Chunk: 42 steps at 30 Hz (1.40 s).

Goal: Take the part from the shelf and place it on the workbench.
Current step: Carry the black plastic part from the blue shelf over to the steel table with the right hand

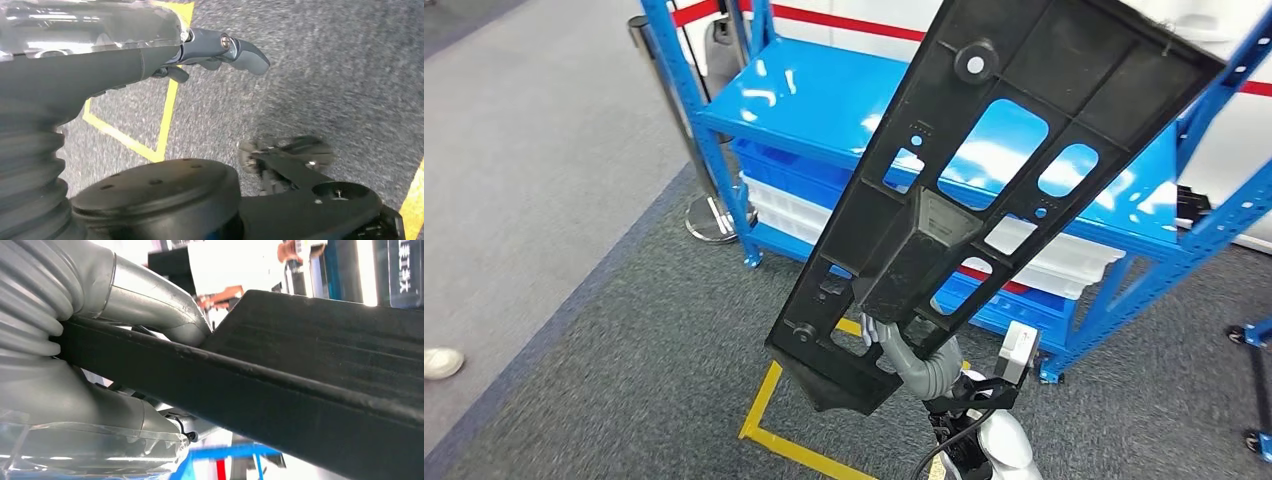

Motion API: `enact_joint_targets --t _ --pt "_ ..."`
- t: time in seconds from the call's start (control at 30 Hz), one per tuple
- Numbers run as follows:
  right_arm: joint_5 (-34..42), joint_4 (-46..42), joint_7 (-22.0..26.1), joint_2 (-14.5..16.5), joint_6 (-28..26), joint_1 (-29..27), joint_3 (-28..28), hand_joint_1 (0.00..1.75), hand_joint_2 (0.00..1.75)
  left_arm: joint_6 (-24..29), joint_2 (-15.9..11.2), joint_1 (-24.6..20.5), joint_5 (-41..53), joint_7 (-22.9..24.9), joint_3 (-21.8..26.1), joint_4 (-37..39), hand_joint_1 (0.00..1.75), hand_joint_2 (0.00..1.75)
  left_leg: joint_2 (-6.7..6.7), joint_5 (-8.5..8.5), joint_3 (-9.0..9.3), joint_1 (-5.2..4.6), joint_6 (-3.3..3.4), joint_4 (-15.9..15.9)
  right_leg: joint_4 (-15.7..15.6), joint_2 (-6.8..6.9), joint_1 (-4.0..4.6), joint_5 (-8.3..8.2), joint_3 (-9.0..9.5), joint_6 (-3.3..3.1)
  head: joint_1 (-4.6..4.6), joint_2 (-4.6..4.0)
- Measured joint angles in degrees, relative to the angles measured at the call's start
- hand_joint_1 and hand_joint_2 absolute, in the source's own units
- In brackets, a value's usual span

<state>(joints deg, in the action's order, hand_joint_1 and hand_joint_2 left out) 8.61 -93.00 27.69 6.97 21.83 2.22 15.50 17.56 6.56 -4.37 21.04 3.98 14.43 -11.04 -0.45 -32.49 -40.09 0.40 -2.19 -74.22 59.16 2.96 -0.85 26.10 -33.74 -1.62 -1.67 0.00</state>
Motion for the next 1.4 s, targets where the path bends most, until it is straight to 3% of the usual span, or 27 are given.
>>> enact_joint_targets --t 0.07,0.13,0.2,0.27,0.33,0.4,0.47,0.5,0.57,0.63,0.7,0.77,0.8,0.83,0.9,0.97,1.0,1.03,1.1,1.17,1.2,1.27,1.33,1.4 --pt "0.0 0.0 0.0 0.0 0.0 0.0 0.0 1.75 1.75 0.0 0.0 0.1 0.0 0.1 0.0 0.0 0.00 1.75 1.00 2.78 4.56 0.11 0.07 6.3 0.0 1.40 0.01 -0.24 -0.26 0.20 0.00 0.00" --pt "-0.1 0.0 0.0 0.0 0.1 0.1 0.0 1.75 1.75 0.0 -0.1 0.2 0.0 0.1 0.0 0.0 0.00 1.75 3.07 4.83 9.04 -0.32 0.70 14.1 0.0 2.52 0.15 -0.50 -0.40 0.62 0.02 0.00" --pt "-0.2 0.0 0.0 0.0 0.1 0.1 0.0 1.75 1.75 0.0 -0.1 0.4 0.0 0.1 0.0 0.0 0.00 1.75 3.76 5.13 9.79 -0.87 1.59 16.6 0.0 3.61 0.28 -0.89 -0.55 1.24 0.05 0.00" --pt "-0.3 0.0 0.0 0.1 0.2 0.2 0.0 1.75 1.75 0.0 -0.1 0.6 -0.1 0.1 0.0 0.0 0.00 1.75 2.68 5.83 9.32 -0.82 2.46 16.9 0.0 4.20 0.23 -1.03 -0.55 1.88 0.07 0.00" --pt "-0.4 0.0 0.0 0.2 0.2 0.4 0.0 1.75 1.75 0.0 -0.1 0.8 -0.2 0.1 0.1 0.0 0.00 1.75 1.74 6.68 9.10 -0.49 3.35 17.5 1.9 1.90 0.06 0.82 -1.30 2.42 0.09 0.00" --pt "-0.4 0.0 0.0 0.1 0.3 0.4 0.0 1.75 1.75 0.0 -0.1 0.6 -0.2 0.0 0.1 0.0 0.00 1.75 0.68 7.40 8.49 -0.39 3.93 17.7 8.2 -1.45 -0.02 5.02 -3.89 2.68 0.12 0.00" --pt "-0.4 0.1 0.0 0.0 0.4 0.4 0.0 1.75 1.75 0.0 -0.1 0.5 -0.3 0.0 0.1 0.0 0.00 1.75 -0.67 7.90 7.70 -0.47 4.07 17.6 14.7 -2.59 0.01 7.84 -6.37 2.72 0.12 0.00" --pt "-0.5 0.1 0.0 0.0 0.4 0.4 0.0 1.75 1.75 0.0 0.0 0.5 -0.3 0.0 0.2 0.0 0.00 1.75 -1.44 8.10 7.38 -0.49 4.00 17.5 15.4 -2.72 0.03 7.65 -6.43 2.69 0.12 0.00" --pt "-0.5 0.2 0.0 0.0 0.4 0.4 0.0 1.75 1.75 0.0 0.0 0.5 -0.3 -0.1 0.3 0.0 0.00 1.75 -3.00 8.34 6.96 -0.47 3.79 17.1 10.7 -3.36 0.01 4.53 -3.46 2.45 0.12 0.00" --pt "-0.7 0.1 0.0 0.0 0.5 0.5 0.0 1.75 1.75 0.1 0.2 0.4 -0.3 -0.3 0.4 0.0 0.00 1.75 -4.36 8.39 6.29 -0.47 3.43 16.3 3.5 -6.38 -0.26 1.96 0.33 2.13 0.09 0.01" --pt "-0.8 0.1 0.0 0.0 0.6 0.4 0.0 1.75 1.75 0.2 0.3 0.3 -0.3 -0.4 0.5 0.0 0.00 1.75 -5.59 8.58 5.35 -0.31 2.74 15.7 0.5 -8.48 -0.29 1.65 1.49 1.95 0.07 0.01" --pt "-0.9 0.1 0.0 0.0 0.6 0.4 0.0 1.75 1.75 0.3 0.2 0.4 -0.3 -0.4 0.7 0.0 0.00 1.75 -6.83 8.90 4.73 -0.09 1.95 15.6 0.3 -7.33 -0.25 1.49 1.42 1.61 0.09 0.01" --pt "-1.0 0.1 0.0 0.1 0.6 0.5 0.0 1.75 1.75 0.3 0.2 0.4 -0.3 -0.5 0.7 0.0 0.00 1.75 -6.36 8.69 4.46 -0.18 1.60 15.3 0.1 -6.53 -0.36 1.36 1.52 1.32 0.07 0.01" --pt "-1.0 0.1 0.0 0.2 0.6 0.6 0.0 1.75 1.75 0.4 0.2 0.4 -0.3 -0.5 0.8 0.0 0.00 1.75 -5.18 7.91 3.87 -0.26 1.29 14.1 -0.1 -5.66 -0.52 1.24 1.61 1.04 -0.12 0.01" --pt "-1.3 0.1 0.0 0.3 0.6 0.5 0.0 1.75 1.75 0.4 0.2 0.3 -0.3 -0.6 0.9 0.0 0.00 1.75 -1.79 4.64 1.36 -0.33 0.68 8.2 -0.3 -3.87 -0.50 1.17 1.70 0.71 -0.51 0.00" --pt "-1.6 0.1 0.0 0.3 0.6 0.4 0.0 1.75 1.75 0.4 0.2 0.1 -0.3 -0.8 1.0 0.0 0.00 1.75 -0.34 1.67 -1.51 -0.12 0.25 1.2 -0.2 -1.95 -0.35 1.21 1.65 0.63 -0.66 0.00" --pt "-1.7 0.1 0.0 0.3 0.6 0.4 0.0 1.75 1.75 0.4 0.2 0.1 -0.3 -0.8 1.0 0.0 0.00 1.75 -0.06 1.49 -1.87 -0.06 0.15 -0.2 -0.2 -1.03 -0.32 1.23 1.63 0.63 -0.67 0.00" --pt "-1.8 0.1 0.0 0.3 0.6 0.4 0.0 1.75 1.75 0.4 0.2 0.1 -0.3 -0.9 1.1 0.0 0.00 1.75 0.16 2.35 -1.11 0.00 0.14 0.7 -0.2 -0.22 -0.32 1.26 1.65 0.66 -0.66 0.00" --pt "-1.8 0.1 0.0 0.3 0.6 0.4 0.0 1.75 1.75 0.4 0.2 0.2 -0.3 -0.9 1.1 0.0 0.00 1.75 1.64 5.61 3.08 -0.07 0.48 8.2 -0.2 1.08 -0.29 1.35 1.80 0.79 -0.66 0.00" --pt "-1.8 0.0 0.1 0.3 0.5 0.5 0.0 1.75 1.75 0.5 0.1 0.3 -0.2 -0.9 1.1 0.0 0.00 1.75 3.51 7.33 6.37 -0.69 1.41 14.7 -0.2 2.09 -0.08 1.41 1.79 1.18 -0.66 0.00" --pt "-1.8 0.0 0.1 0.3 0.5 0.5 0.0 1.75 1.75 0.5 0.1 0.4 -0.2 -0.9 1.1 0.0 0.00 1.75 3.92 7.32 6.80 -1.00 1.89 15.9 -0.2 2.58 0.01 1.42 1.76 1.44 -0.64 0.00" --pt "-1.8 0.0 0.1 0.3 0.5 0.5 0.0 1.75 1.75 0.5 0.1 0.6 -0.2 -0.9 1.1 0.0 0.00 1.75 2.89 7.50 6.57 -1.17 2.75 16.1 -0.4 3.58 0.14 1.38 1.87 2.04 -0.62 0.00" --pt "-1.8 -0.1 0.1 0.4 0.5 0.6 0.0 1.75 1.75 0.5 0.1 0.8 -0.2 -0.9 1.1 0.0 0.00 1.75 1.78 8.02 6.81 -0.87 3.46 16.8 0.5 2.36 0.06 2.31 1.76 2.62 -0.57 0.00" --pt "-1.9 -0.2 0.1 0.3 0.6 0.6 0.0 1.75 1.75 0.5 0.2 0.8 -0.2 -0.9 1.1 0.0 0.00 1.75 0.73 8.56 6.96 -0.55 4.07 17.4 5.7 -0.86 -0.09 5.49 -0.39 2.87 -0.50 0.00"
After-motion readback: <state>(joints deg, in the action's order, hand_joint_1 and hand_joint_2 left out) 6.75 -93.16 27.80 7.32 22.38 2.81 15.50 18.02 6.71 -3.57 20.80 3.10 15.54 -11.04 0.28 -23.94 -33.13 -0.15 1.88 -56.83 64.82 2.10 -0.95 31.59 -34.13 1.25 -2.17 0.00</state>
